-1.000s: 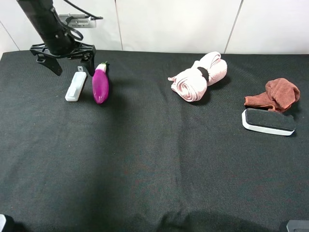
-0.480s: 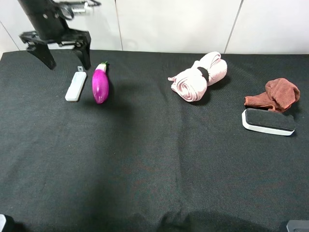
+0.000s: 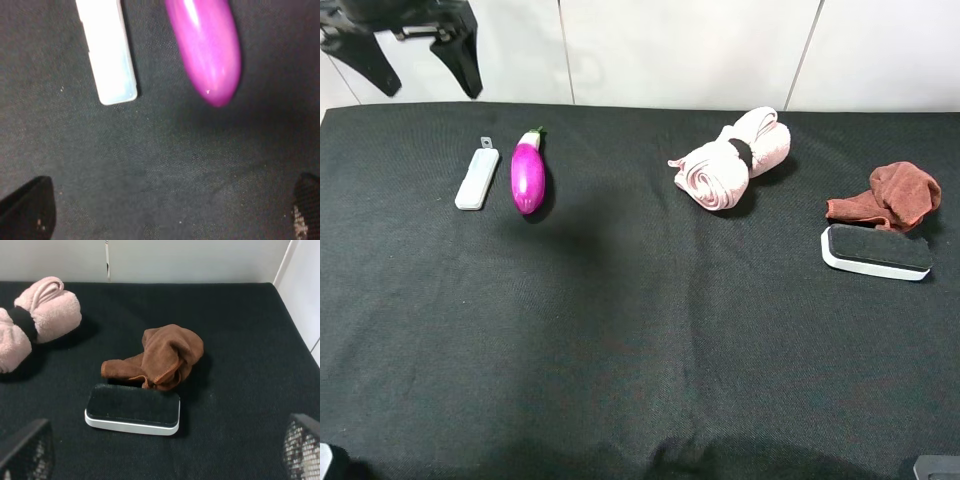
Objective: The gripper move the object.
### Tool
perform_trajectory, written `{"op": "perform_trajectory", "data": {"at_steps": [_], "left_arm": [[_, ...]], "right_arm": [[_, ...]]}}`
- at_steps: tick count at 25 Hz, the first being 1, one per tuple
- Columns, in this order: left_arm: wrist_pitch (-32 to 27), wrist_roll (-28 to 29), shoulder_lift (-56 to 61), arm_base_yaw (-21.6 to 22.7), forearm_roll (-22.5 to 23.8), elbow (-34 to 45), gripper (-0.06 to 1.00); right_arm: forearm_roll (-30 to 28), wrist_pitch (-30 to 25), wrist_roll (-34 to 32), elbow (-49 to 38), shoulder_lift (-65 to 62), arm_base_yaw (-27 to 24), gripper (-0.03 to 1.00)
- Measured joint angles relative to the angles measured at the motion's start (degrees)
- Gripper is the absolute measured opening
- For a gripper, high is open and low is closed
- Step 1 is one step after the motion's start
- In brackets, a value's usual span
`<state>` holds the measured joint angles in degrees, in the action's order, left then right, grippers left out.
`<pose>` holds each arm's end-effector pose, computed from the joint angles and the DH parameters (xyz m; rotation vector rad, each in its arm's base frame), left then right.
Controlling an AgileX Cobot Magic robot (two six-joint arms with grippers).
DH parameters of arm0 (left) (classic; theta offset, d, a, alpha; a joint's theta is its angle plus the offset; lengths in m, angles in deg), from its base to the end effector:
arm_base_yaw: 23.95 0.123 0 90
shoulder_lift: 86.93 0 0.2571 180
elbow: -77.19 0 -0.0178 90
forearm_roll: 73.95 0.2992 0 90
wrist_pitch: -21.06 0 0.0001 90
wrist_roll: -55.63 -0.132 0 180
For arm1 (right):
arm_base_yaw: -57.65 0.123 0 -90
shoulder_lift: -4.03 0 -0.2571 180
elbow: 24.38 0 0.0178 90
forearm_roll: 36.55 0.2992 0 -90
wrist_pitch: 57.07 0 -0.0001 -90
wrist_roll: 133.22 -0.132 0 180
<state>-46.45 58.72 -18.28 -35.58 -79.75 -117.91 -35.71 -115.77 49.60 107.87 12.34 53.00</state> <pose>0.4185 -0.0987 0.2214 0.1771 2.8616 -0.1933 0.1035 -0.0068 0.2866 0.0316 2.0032 -0.0661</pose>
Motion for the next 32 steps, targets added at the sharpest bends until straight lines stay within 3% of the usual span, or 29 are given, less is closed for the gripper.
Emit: {"op": "perform_trajectory", "data": {"at_steps": [7, 16, 32], "left_arm": [[-0.05, 0.07, 6.81, -2.74, 0.14, 2.3, 0.99], [-0.05, 0.41, 19.9, -3.38, -0.05, 15.17, 0.99], [-0.16, -6.1, 41.69, -3.38, -0.28, 30.54, 0.99]], "right_arm": [[0.0, 0.0, 0.0, 0.0, 0.0, 0.0, 0.69], [0.0, 0.0, 0.0, 0.0, 0.0, 0.0, 0.69], [0.0, 0.0, 0.0, 0.0, 0.0, 0.0, 0.69]]}}
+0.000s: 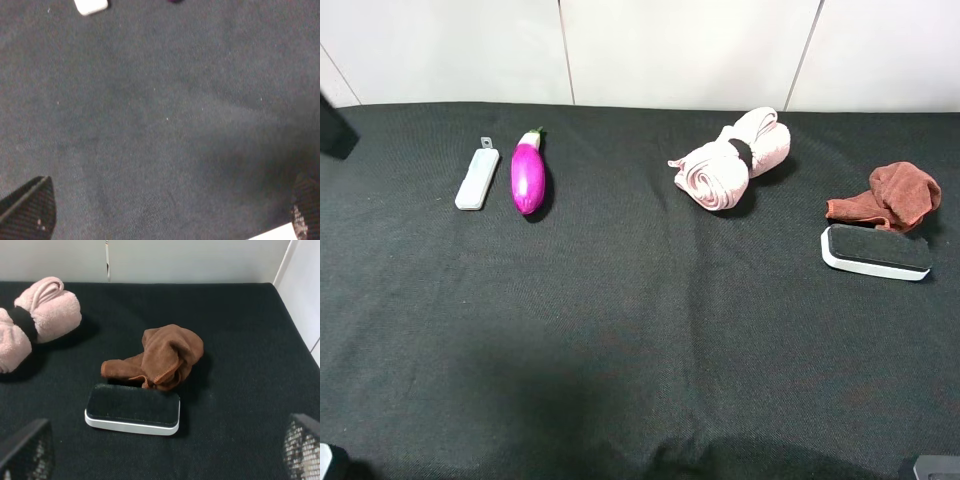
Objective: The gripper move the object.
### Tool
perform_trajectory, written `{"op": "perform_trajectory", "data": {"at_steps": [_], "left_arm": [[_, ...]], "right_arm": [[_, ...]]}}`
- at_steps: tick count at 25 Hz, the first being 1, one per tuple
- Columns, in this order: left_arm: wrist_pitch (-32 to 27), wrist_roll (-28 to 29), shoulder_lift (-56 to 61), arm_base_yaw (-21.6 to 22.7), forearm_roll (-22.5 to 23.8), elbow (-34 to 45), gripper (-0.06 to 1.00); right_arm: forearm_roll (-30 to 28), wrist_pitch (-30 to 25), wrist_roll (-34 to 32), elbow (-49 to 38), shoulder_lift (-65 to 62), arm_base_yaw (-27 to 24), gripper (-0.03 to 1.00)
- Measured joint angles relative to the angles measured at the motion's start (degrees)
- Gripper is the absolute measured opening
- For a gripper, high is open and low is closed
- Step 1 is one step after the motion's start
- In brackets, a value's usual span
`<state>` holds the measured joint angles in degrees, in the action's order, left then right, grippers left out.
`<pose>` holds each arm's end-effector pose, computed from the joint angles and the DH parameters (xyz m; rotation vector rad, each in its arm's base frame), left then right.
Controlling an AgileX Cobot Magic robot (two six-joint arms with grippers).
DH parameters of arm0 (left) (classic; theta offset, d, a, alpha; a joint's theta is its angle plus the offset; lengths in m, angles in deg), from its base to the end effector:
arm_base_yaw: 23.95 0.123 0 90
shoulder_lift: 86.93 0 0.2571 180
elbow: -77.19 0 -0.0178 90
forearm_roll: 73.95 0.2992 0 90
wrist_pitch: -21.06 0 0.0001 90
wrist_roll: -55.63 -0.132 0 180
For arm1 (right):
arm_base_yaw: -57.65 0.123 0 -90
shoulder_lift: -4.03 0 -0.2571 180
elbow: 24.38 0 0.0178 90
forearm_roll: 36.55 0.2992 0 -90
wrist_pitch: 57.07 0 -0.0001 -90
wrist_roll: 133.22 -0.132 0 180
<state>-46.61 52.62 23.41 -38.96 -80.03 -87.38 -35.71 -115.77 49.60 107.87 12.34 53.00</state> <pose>0.2550 -0.0818 0.2907 0.3967 2.6428 -0.2112 0.1035 -0.0068 0.2866 0.0316 2.0032 -0.0661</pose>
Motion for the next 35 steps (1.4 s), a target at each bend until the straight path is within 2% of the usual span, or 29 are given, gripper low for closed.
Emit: {"op": "perform_trajectory", "data": {"at_steps": [6, 14, 24, 29, 35], "left_arm": [[-0.05, -3.29, 9.18, 0.0, 0.0, 4.75, 0.99], [-0.1, -3.57, 26.86, 0.0, 1.0, 11.08, 0.99], [3.57, -3.57, 44.05, 0.06, 8.93, 24.9, 0.99], [6.7, -3.63, 50.46, 2.33, 8.72, 31.71, 0.99], [6.85, -3.98, 56.79, 6.35, 6.62, 32.76, 0.99]], "right_arm": [[0.0, 0.0, 0.0, 0.0, 0.0, 0.0, 0.69], [0.0, 0.0, 0.0, 0.0, 0.0, 0.0, 0.69], [0.0, 0.0, 0.0, 0.0, 0.0, 0.0, 0.69], [0.0, 0.0, 0.0, 0.0, 0.0, 0.0, 0.69], [0.0, 0.0, 0.0, 0.0, 0.0, 0.0, 0.69]]}}
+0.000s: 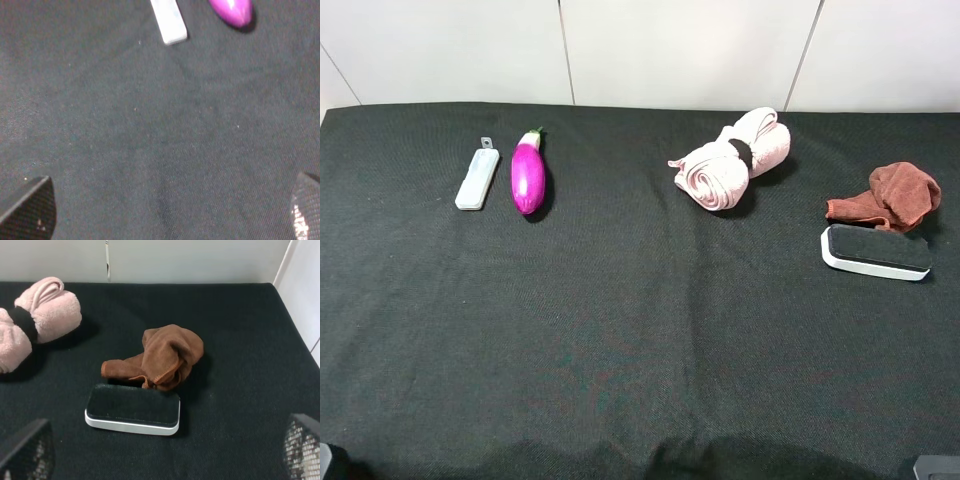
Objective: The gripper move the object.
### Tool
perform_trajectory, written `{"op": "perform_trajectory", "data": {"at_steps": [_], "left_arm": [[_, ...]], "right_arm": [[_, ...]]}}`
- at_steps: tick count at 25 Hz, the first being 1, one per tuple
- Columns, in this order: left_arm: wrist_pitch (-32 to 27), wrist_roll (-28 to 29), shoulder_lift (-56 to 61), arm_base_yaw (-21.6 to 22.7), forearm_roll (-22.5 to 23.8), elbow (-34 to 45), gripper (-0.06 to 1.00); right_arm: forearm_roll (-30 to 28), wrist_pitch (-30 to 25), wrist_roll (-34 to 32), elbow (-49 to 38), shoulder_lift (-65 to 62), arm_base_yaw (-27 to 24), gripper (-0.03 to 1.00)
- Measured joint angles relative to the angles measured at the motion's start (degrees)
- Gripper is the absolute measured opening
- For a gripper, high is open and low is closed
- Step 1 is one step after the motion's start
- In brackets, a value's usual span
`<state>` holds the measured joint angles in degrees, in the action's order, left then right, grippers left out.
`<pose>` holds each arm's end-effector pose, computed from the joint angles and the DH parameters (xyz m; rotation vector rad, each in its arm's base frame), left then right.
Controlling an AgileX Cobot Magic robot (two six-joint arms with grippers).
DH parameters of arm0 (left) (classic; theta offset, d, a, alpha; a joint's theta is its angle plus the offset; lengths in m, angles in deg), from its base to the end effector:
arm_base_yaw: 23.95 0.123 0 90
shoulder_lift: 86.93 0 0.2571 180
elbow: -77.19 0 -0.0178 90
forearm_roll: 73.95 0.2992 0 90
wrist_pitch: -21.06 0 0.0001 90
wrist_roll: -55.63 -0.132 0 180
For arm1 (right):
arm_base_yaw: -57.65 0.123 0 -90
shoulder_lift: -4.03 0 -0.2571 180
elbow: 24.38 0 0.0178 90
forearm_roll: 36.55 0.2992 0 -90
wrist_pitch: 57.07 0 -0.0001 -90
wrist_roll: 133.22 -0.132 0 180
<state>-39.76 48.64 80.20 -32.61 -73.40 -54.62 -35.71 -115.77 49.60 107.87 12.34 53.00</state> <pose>0.1135 -0.0162 0.2708 0.2896 2.1074 -0.0055 0.1035 -0.0068 0.2866 0.0316 2.0032 -0.0661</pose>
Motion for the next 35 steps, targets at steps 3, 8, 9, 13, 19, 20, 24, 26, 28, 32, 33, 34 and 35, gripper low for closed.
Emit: {"op": "perform_trajectory", "data": {"at_steps": [3, 8, 9, 13, 19, 20, 24, 26, 28, 32, 33, 34, 35], "left_arm": [[0.09, -0.1, 3.13, 0.8, -0.54, 0.05, 0.99], [0.1, -1.09, 4.6, 0.8, -1.33, 0.05, 0.99], [0.1, -1.31, 4.7, 0.8, -1.49, 0.05, 0.99], [0.1, -1.51, 4.67, 0.8, -1.48, 0.05, 0.99], [0.1, -2.66, 4.67, 0.8, -2.59, 0.05, 0.99], [0.1, -2.89, 4.67, 0.8, -2.85, 0.05, 0.99], [0.1, -3.07, 4.67, 0.8, -2.98, 0.05, 0.99], [0.1, -3.07, 4.67, 0.8, -2.98, 0.05, 0.99], [0.1, -3.02, 4.67, 0.8, -2.49, 0.05, 0.99], [0.1, -3.02, 4.67, 1.94, -1.65, 0.05, 0.99], [0.1, -3.02, 4.67, 2.85, -1.65, 0.05, 0.99], [0.1, -3.02, 4.67, 3.86, -1.59, 0.05, 0.99], [0.1, -3.02, 4.67, 4.69, -1.54, 0.05, 0.99]], "right_arm": [[0.0, 0.0, 0.0, 0.0, 0.0, 0.0, 0.69], [0.0, 0.0, 0.0, 0.0, 0.0, 0.0, 0.69], [0.0, 0.0, 0.0, 0.0, 0.0, 0.0, 0.69], [0.0, 0.0, 0.0, 0.0, 0.0, 0.0, 0.69], [0.0, 0.0, 0.0, 0.0, 0.0, 0.0, 0.69], [0.0, 0.0, 0.0, 0.0, 0.0, 0.0, 0.69], [0.0, 0.0, 0.0, 0.0, 0.0, 0.0, 0.69], [0.0, 0.0, 0.0, 0.0, 0.0, 0.0, 0.69], [0.0, 0.0, 0.0, 0.0, 0.0, 0.0, 0.69], [0.0, 0.0, 0.0, 0.0, 0.0, 0.0, 0.69], [0.0, 0.0, 0.0, 0.0, 0.0, 0.0, 0.69], [0.0, 0.0, 0.0, 0.0, 0.0, 0.0, 0.69], [0.0, 0.0, 0.0, 0.0, 0.0, 0.0, 0.69]]}}
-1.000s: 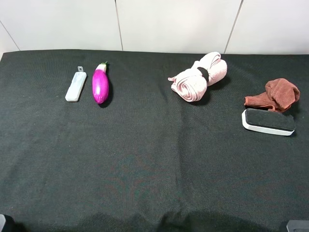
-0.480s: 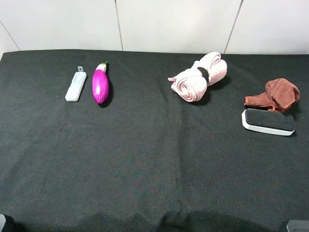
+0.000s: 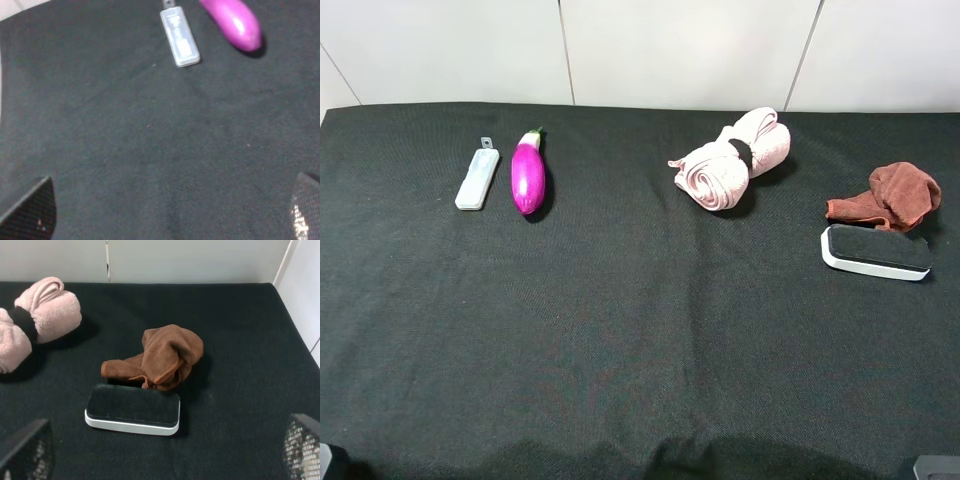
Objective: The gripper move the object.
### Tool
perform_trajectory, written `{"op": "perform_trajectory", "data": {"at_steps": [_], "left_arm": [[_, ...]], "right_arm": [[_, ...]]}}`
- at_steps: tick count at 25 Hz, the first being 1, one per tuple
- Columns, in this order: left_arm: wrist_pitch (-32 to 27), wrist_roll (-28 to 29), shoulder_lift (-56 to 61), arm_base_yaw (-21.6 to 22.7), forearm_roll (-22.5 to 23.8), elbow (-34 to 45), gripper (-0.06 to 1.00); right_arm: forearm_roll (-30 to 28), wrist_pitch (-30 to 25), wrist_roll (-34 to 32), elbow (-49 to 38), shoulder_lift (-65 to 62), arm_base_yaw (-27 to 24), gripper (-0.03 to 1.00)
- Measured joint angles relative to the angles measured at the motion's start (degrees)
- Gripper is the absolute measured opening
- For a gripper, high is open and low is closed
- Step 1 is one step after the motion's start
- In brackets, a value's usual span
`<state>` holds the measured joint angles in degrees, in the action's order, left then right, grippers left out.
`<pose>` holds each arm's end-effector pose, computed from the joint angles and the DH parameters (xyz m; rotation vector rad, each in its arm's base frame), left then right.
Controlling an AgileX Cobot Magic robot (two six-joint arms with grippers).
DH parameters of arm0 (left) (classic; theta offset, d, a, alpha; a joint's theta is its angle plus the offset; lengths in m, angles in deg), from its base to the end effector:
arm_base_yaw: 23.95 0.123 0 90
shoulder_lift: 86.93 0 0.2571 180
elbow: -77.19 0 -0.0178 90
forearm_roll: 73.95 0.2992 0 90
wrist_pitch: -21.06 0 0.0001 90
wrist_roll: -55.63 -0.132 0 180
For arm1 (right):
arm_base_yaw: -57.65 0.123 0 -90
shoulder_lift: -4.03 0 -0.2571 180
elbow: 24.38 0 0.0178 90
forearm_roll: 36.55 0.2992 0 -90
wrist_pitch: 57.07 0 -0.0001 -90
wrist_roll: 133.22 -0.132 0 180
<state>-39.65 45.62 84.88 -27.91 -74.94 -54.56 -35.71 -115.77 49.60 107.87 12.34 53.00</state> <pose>0.1020 -0.0091 0.2795 0.2494 2.0296 0.0453 0.1035 -0.0068 0.2866 0.0316 2.0032 -0.0661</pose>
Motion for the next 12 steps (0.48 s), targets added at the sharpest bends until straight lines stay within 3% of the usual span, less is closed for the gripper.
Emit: {"op": "perform_trajectory", "data": {"at_steps": [4, 12], "left_arm": [[0.0, 0.0, 0.0, 2.28, 0.0, 0.0, 0.99], [0.0, 0.0, 0.0, 2.81, 0.01, 0.0, 0.99]], "right_arm": [[0.0, 0.0, 0.0, 0.0, 0.0, 0.0, 0.69], [0.0, 0.0, 0.0, 0.0, 0.0, 0.0, 0.69]]}}
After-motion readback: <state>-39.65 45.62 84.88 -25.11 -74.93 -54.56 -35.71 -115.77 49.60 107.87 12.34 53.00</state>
